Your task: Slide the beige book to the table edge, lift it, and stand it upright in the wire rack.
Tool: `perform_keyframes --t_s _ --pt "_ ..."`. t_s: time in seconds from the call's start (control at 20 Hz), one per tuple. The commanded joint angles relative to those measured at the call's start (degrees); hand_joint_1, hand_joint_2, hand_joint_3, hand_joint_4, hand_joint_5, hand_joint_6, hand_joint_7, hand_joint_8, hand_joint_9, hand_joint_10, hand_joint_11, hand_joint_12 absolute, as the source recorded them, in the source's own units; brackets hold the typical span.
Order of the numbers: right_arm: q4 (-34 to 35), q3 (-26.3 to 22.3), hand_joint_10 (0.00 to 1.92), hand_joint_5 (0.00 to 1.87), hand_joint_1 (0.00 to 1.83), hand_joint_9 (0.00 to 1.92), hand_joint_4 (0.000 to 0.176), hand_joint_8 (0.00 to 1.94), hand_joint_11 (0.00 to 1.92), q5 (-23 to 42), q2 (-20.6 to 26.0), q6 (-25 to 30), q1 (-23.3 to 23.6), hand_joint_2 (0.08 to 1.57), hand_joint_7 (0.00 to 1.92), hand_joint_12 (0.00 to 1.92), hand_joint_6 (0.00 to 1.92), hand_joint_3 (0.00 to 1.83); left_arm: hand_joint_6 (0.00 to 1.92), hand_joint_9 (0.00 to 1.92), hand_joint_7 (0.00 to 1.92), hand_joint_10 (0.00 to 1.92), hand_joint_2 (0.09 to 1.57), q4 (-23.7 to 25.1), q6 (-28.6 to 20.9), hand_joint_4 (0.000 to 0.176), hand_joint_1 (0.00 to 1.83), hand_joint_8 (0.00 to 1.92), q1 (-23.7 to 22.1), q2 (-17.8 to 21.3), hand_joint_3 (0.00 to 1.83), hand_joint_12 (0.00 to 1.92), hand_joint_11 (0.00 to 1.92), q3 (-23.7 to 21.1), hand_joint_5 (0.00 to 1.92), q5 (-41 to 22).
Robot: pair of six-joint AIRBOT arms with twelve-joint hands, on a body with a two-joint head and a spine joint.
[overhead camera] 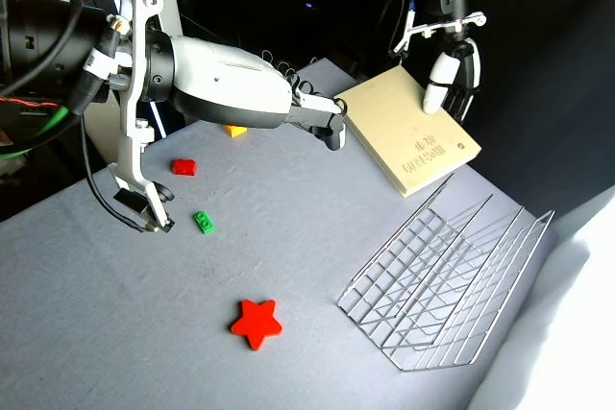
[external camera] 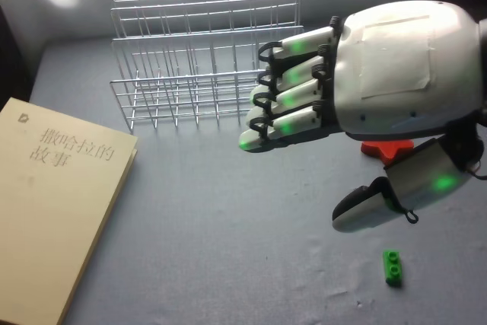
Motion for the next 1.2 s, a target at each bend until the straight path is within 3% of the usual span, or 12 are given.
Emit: perform_keyframes --t_s 0.0,0.35,0.55,0.75,0.95,1.15 --pt "2.90 -0.20 0.00 0.29 0.13 0.31 0.000 0.00 0.00 -0.79 0.44 -0.43 0.74 1.15 0.32 0.86 0.00 0.00 1.14 0.77 0.77 1.47 1.21 -0.25 0.06 0.000 1.34 1.39 -0.68 1.05 0.00 1.48 0.64 0.86 0.79 -1.94" --pt "3.26 -0.20 0.00 0.31 0.12 0.34 0.000 0.00 0.00 3.93 0.94 -0.99 0.57 1.15 0.34 0.94 0.00 0.00 1.21 0.75 0.74 1.49 1.22 -0.30 0.97 0.000 1.33 1.42 -5.39 2.25 0.00 1.48 0.62 3.75 0.75 -1.57" --pt "8.43 -0.20 0.00 0.30 0.10 0.34 0.000 0.00 0.00 7.16 0.99 -7.25 -0.20 1.15 0.33 0.90 0.00 0.00 1.18 0.74 0.73 1.50 1.22 -0.91 0.18 0.000 1.33 1.42 -8.03 3.33 0.00 1.48 0.61 4.74 0.78 -1.59" --pt "13.14 -0.20 0.01 0.32 0.12 0.35 0.000 0.01 0.00 9.94 1.00 -11.92 -2.89 1.15 0.35 0.89 0.00 0.00 1.17 0.78 0.77 1.45 1.21 -4.46 -0.34 0.000 1.34 1.38 -8.87 4.04 0.00 1.46 0.64 5.90 0.78 -2.68" --pt "13.27 -0.20 0.00 0.30 0.10 0.32 0.000 0.00 0.00 13.68 1.14 -12.79 -3.31 1.15 0.32 0.84 0.00 0.00 1.22 0.76 0.76 1.47 1.21 -8.89 -1.19 0.000 1.33 1.38 -9.36 4.58 0.00 1.45 0.64 6.94 0.75 -6.79" --pt "19.72 -0.25 0.00 0.30 0.10 0.34 0.000 0.00 0.00 17.64 1.17 -19.55 -5.43 1.16 0.34 0.87 0.00 0.00 1.23 0.76 0.75 1.49 1.22 -14.64 -1.49 0.000 1.33 1.40 -10.06 5.06 0.00 1.47 0.61 7.92 0.73 -10.73"
